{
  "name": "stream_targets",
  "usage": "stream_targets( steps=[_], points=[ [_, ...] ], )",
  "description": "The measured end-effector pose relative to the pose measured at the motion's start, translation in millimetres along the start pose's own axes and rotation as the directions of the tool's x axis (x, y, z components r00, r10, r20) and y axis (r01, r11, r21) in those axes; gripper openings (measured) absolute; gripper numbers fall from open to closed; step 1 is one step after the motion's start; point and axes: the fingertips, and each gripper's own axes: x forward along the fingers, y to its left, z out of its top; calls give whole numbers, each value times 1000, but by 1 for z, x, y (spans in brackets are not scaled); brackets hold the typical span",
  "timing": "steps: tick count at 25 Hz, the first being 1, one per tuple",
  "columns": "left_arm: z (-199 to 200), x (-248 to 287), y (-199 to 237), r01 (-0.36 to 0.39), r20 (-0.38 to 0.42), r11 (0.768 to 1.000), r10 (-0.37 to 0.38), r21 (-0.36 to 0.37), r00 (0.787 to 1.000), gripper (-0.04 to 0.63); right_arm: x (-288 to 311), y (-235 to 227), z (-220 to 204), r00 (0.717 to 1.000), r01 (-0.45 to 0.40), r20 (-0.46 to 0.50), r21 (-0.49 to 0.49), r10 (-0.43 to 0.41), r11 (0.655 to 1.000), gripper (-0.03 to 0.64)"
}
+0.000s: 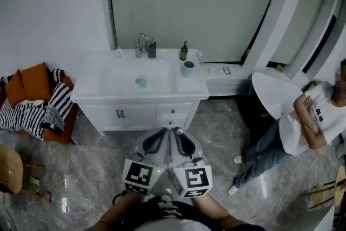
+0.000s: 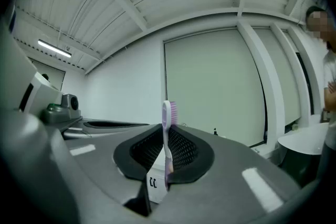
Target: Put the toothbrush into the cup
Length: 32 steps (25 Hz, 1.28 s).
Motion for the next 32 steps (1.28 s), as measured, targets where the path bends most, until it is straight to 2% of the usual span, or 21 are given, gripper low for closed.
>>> stream_targets(
  steps=[5, 9, 17, 23, 26, 32],
  points=[
    [4, 13, -2, -14, 4, 1000, 14, -24, 1000, -11, 4, -14, -7, 1000, 2, -3, 15, -2, 1000, 31],
    [-4, 23, -5, -9, 0, 1000, 9, 1, 1000, -11, 6, -23, -7, 1000, -2, 1, 10, 2, 1000, 31],
    [-8, 35, -9, -28, 11, 1000, 28, 11, 1000, -8, 8, -34, -14, 997, -76, 2, -4, 76, 997, 31],
    [-13, 49, 5, -29, -2, 999, 29, 24, 1000, -2, 20, -36, -16, 992, -127, 15, -26, 128, 992, 31],
    [-15, 60, 16, -16, -1, 1000, 16, 11, 1000, 0, 33, -47, -23, 993, -115, -16, -23, 115, 993, 31],
    [-21, 100, 51, 5, -20, 1000, -5, 1, 1000, 0, 78, -69, -19, 996, -90, 4, -13, 90, 996, 31]
  ],
)
